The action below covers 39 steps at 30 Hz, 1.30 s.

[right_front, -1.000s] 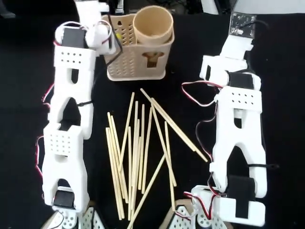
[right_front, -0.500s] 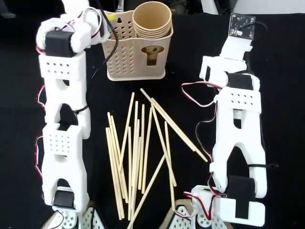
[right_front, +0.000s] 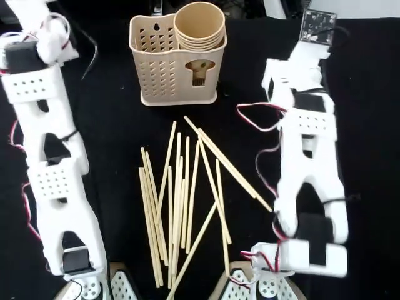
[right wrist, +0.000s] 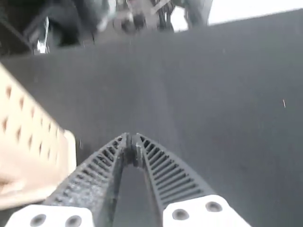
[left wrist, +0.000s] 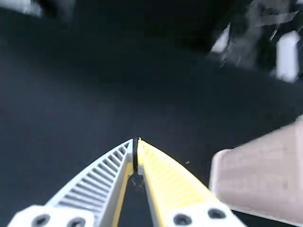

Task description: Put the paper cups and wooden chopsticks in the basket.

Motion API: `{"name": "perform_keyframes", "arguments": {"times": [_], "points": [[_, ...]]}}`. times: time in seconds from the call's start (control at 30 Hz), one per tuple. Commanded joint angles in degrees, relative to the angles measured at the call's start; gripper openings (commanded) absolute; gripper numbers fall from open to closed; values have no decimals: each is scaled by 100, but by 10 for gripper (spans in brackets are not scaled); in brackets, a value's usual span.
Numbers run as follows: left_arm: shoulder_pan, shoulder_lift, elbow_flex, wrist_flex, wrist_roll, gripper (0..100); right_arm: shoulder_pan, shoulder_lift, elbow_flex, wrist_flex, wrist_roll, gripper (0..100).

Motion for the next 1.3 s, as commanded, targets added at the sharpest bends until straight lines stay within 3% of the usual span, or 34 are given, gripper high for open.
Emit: {"name": "perform_keyframes", "arguments": {"times": [0.0,0.13,0.33,0.63,0.87,1.27], "points": [[-31,747,-101,-651,211,29,-193,523,-356,-1327,44,14],[75,1767,-725,-1222,967,29,-273,1121,-356,-2277,18,14],[418,2505,-673,-1723,1029,29,-510,1868,-778,-2787,9,13],[1024,2593,-673,-1433,1222,29,-905,3011,-1684,-2681,9,13],[1200,2585,-681,-1116,1319,29,-1125,3020,-1666,-2198,0,12],[1429,2558,-681,-659,1319,29,-1213,2369,-1218,-1503,-747,12]]}}
